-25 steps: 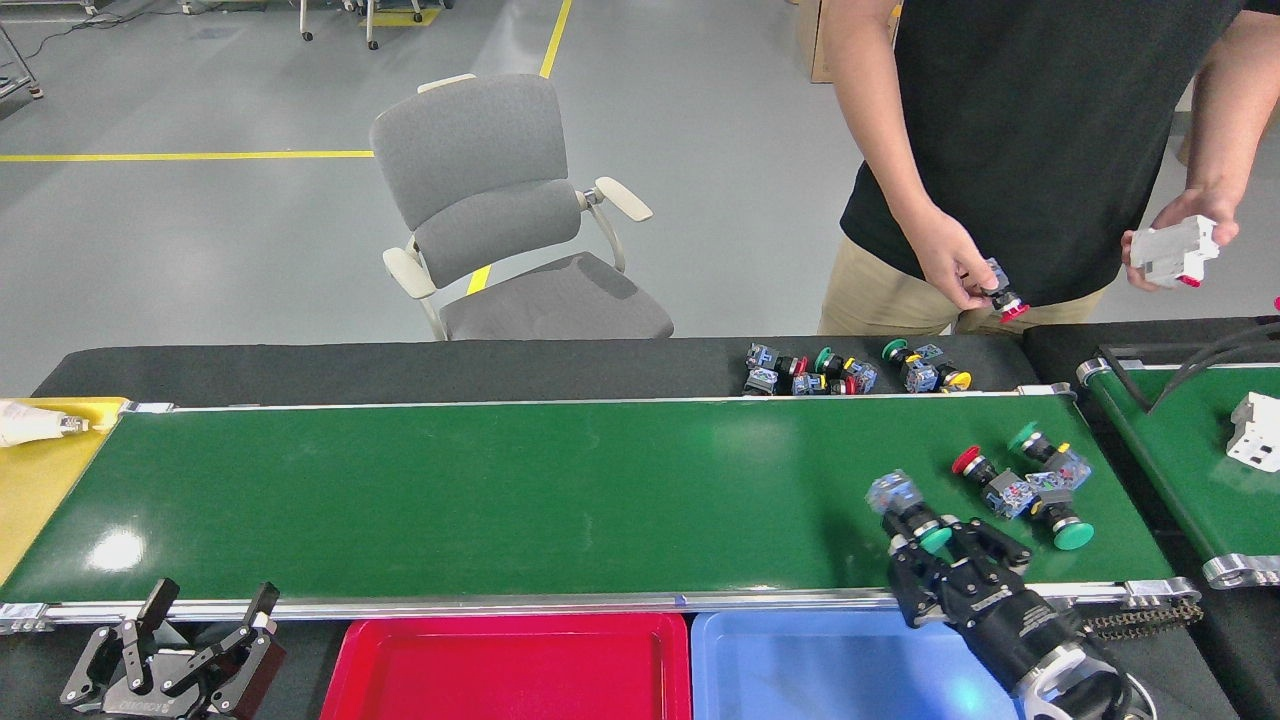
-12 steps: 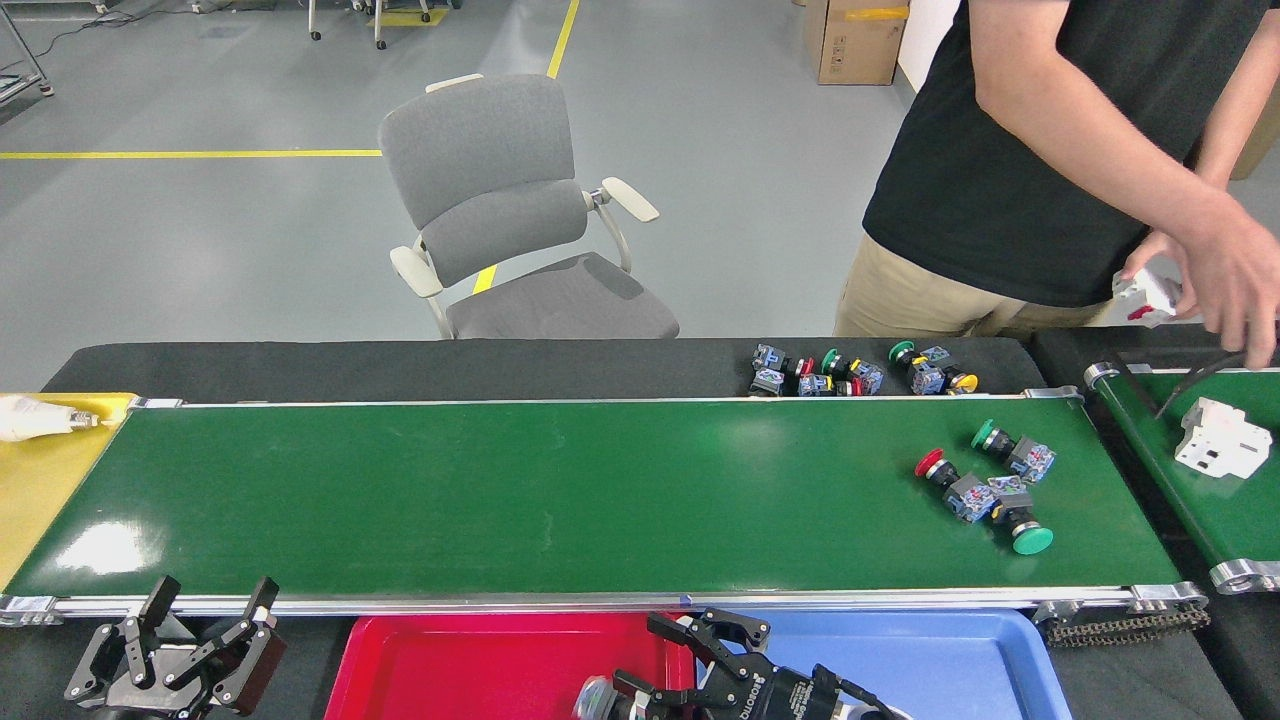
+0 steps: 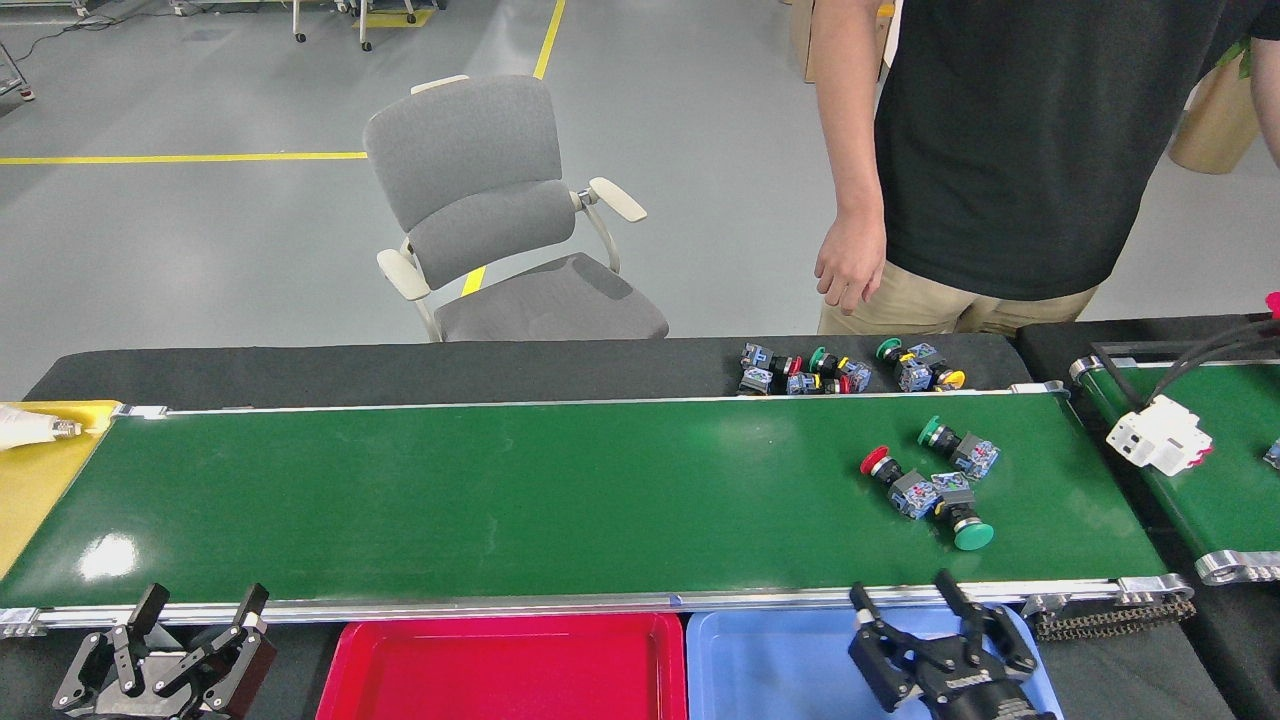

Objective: Pick switch part from conveyor to tray

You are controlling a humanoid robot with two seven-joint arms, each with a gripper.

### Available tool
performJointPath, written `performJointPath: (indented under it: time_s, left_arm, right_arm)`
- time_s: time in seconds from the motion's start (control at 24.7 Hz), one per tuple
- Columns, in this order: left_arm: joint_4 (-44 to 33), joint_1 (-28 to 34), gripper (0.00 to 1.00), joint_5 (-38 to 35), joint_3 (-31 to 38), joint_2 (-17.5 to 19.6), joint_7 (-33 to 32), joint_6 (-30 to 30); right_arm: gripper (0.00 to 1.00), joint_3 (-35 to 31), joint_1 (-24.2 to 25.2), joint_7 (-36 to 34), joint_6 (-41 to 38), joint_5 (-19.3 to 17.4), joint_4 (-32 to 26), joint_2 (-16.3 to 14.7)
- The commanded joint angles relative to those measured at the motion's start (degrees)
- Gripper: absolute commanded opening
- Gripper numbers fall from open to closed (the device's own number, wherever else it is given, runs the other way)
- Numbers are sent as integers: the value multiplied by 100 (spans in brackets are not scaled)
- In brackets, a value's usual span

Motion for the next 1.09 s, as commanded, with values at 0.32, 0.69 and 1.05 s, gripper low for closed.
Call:
performJointPath:
  time_s: [0.32,0.69,1.05]
  left_arm:
    - [-72,-103,100,23,6,146,29,-13]
    - [-63,-191,100,5,-11,199,29,-5]
    - [-37,-323,100,-4,-55,208,29,13]
  right_arm:
    - [99,470,-783,-37,467,27,611,-509]
    - [99,1481,-1459,-20,510,132,1218,-597]
    - [99,2228,-2268,-20,546,185,2105,-315]
